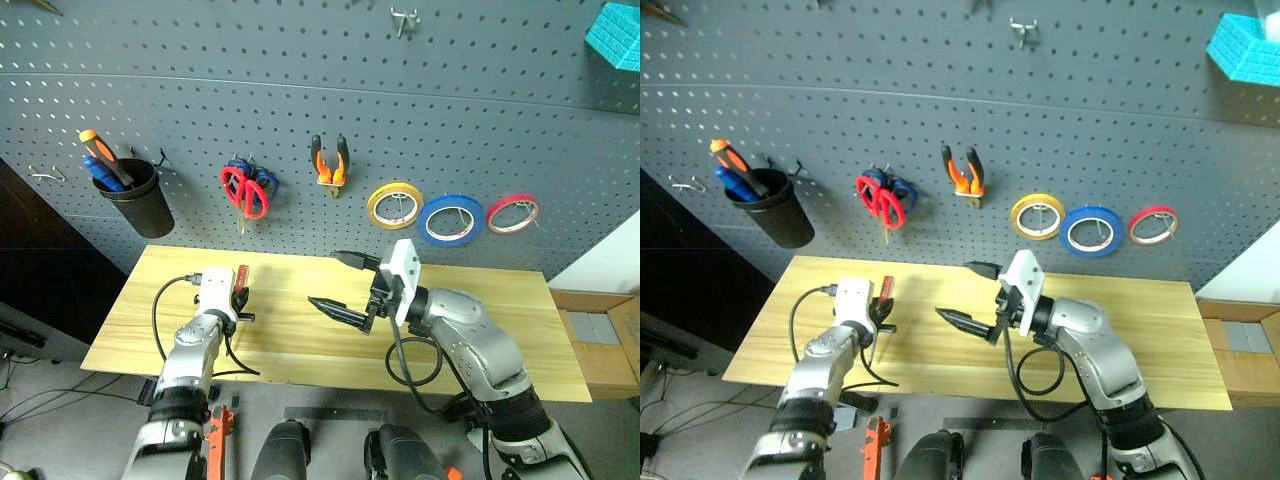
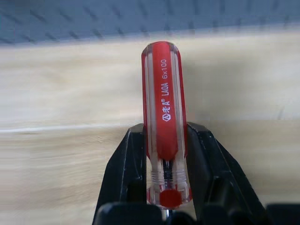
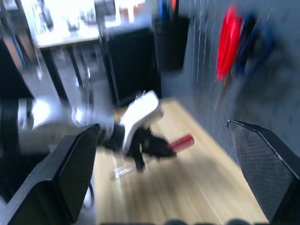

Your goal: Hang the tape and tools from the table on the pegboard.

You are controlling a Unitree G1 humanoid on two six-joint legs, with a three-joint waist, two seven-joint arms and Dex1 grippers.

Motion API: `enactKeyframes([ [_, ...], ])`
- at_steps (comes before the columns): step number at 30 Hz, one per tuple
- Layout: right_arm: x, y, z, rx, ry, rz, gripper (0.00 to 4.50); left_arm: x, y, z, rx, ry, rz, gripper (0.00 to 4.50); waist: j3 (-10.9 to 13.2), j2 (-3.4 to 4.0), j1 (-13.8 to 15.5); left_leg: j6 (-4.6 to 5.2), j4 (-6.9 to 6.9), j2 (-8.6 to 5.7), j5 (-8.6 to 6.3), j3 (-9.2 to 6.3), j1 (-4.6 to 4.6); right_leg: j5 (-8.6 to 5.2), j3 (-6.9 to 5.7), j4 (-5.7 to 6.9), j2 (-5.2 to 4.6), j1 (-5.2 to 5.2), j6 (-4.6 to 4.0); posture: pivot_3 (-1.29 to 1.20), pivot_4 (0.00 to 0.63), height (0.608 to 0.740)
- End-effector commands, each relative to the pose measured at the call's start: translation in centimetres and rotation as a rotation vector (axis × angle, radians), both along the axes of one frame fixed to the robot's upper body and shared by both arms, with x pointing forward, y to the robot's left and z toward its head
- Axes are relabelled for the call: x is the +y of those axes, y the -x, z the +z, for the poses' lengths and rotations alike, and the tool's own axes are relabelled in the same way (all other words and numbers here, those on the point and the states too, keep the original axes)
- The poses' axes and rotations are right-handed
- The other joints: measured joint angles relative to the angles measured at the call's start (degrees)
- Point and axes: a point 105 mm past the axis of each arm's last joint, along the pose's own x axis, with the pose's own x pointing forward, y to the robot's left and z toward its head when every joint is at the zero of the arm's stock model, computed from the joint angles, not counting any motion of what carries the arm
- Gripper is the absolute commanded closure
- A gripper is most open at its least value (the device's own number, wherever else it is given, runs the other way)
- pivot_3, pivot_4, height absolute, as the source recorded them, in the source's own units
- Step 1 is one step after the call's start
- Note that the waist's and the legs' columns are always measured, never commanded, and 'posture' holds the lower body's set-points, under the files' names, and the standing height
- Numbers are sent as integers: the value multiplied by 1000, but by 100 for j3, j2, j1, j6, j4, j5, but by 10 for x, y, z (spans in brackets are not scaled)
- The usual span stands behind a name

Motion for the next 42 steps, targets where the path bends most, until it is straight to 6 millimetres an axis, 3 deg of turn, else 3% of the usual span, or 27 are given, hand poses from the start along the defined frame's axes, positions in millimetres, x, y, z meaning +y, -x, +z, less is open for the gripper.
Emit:
enactKeyframes([
  [1, -1, 6, 28, -15, -139, -3, 0, 11, 25, 57, -239, -75, 167, 3675, -92, -7, -1, 0, -1, 1, 0, 2, 2, 0, 1, -1, 0, 0, 0, 130, 34, 740],
  [4, 0, 2, 41, -26, -212, -18, 0, 19, 51, 77, -316, -129, 319, 3675, -233, -12, 33, -2, 0, 0, -3, 3, 5, 0, 5, -1, 0, 4, 0, 143, 17, 740],
  [7, 3, -3, 48, -40, -241, -26, 0, 18, 50, 100, -403, -135, 343, 3675, -358, -9, 123, 0, 5, -1, 0, 2, 15, 1, 2, 5, 3, 12, 2, 158, 3, 740],
  [10, 7, -8, 55, -52, -272, -33, 0, 17, 31, 146, -583, -173, 310, 3675, -440, -14, 224, 11, 6, 0, 10, 8, 25, 1, 1, 5, 8, 21, 1, 166, 0, 740],
  [13, 11, -14, 64, -63, -313, -44, 0, 34, 8, 191, -721, -200, 351, 3675, -475, -41, 313, 5, 5, 6, 37, 1, 23, 15, -5, 6, 23, 19, -7, 163, 0, 740],
  [17, 15, -22, 71, -78, -337, -65, 0, 44, -18, 229, -831, -220, 345, 3675, -552, -39, 320, 9, 3, -3, 42, 22, 32, 31, 4, 5, 20, 22, 6, 158, 0, 740],
  [21, 17, -28, 76, -92, -350, -83, 0, 50, -38, 254, -899, -200, 333, 3675, -561, -48, 319, 9, -3, -4, 41, 24, 26, 32, 6, 3, 15, 15, 6, 142, 0, 740],
  [31, 15, -33, 74, -104, -346, -120, 0, 51, -75, 270, -900, -180, 271, 3675, -564, -53, 302, 6, 0, -3, 40, 18, 7, 32, 3, 6, 12, 1, 5, 117, 0, 740],
  [42, 13, -33, 64, -93, -326, -147, 0, 64, -87, 264, -840, -184, 267, 3675, -566, -56, 276, 6, 2, -3, 40, 20, 7, 33, 3, 11, 14, 0, 5, 110, 0, 740],
])
